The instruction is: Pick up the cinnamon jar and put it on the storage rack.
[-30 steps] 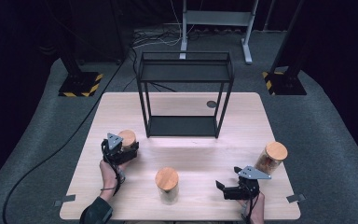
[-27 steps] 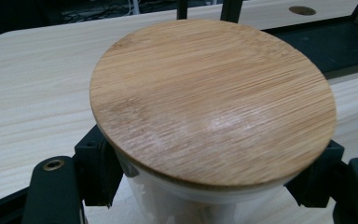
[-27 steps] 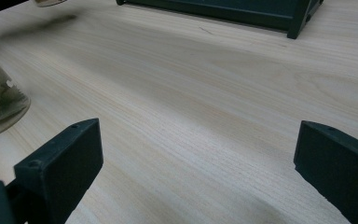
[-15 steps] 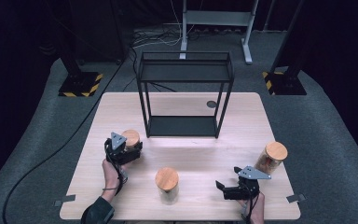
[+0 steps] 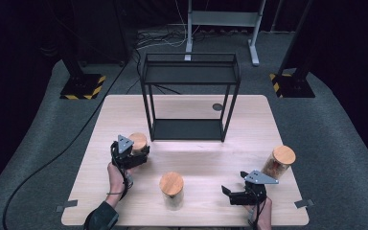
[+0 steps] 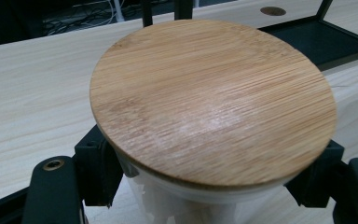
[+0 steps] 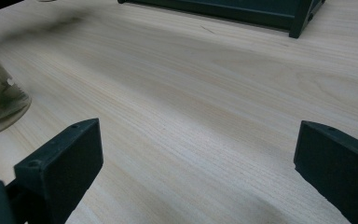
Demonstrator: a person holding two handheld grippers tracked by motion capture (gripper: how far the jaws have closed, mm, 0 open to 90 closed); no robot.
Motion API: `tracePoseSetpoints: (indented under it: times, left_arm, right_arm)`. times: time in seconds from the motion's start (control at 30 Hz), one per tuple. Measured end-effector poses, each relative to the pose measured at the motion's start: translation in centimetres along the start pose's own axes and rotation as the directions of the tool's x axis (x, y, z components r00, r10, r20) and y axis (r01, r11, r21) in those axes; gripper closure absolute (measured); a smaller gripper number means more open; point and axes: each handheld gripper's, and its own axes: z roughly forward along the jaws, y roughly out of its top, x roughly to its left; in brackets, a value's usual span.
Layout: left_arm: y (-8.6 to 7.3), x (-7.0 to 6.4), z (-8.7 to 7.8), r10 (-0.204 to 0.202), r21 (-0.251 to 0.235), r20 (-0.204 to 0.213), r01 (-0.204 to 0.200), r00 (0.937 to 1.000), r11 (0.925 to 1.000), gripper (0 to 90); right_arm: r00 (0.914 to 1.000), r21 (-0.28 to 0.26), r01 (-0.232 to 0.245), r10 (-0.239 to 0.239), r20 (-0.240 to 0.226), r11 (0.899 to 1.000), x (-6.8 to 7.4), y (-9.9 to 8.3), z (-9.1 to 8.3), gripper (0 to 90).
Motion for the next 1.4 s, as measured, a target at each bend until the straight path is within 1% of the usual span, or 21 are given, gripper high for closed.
tracePoseSetpoints:
  times: [0.33, 0.6, 0.73, 0.87, 1.03, 1.23, 1.4]
  left_arm:
    - [0.4, -0.7, 0.1, 0.024, 0.006, 0.019, -0.024, 0.9995, 0.9997, 25.2]
    - [0.8, -1.4, 0.4, 0.035, 0.009, 0.033, -0.035, 0.9988, 0.9993, 25.2]
    - [1.0, -1.7, 0.5, 0.037, 0.01, 0.039, -0.037, 0.9985, 0.9992, 25.2]
    - [1.2, -2.1, 0.6, 0.051, 0.016, 0.048, -0.052, 0.9976, 0.9985, 25.2]
    - [1.5, -2.6, 0.8, 0.058, 0.018, 0.059, -0.06, 0.9965, 0.9981, 25.2]
    - [2.0, -3.1, 0.8, 0.08, 0.018, 0.07, -0.081, 0.9943, 0.9966, 25.2]
    - [2.0, -3.3, 1.1, 0.087, 0.019, 0.078, -0.089, 0.9932, 0.9959, 25.2]
  right_arm:
    - [1.0, 0.004, 0.002, -0.002, 0.001, 1.0, 0.0, 0.0, 0.1, 0.6]
    - [1.0, 0.01, 0.006, -0.006, 0.004, 1.0, 0.1, 0.0, 0.1, 0.7]
    - [0.9999, 0.016, 0.008, -0.009, 0.007, 1.0, 0.1, 0.1, 0.2, 0.6]
    - [0.9999, 0.025, 0.013, -0.013, 0.011, 1.0, 0.2, 0.1, 0.3, 0.6]
    - [0.9998, 0.034, 0.017, -0.017, 0.008, 0.999, 0.2, 0.2, 0.4, 0.6]
    - [0.9999, 0.025, 0.013, -0.013, 0.008, 1.0, 0.1, 0.1, 0.3, 0.6]
    - [1.0, 0.01, 0.007, -0.007, 0.003, 1.0, 0.1, 0.1, 0.2, 0.6]
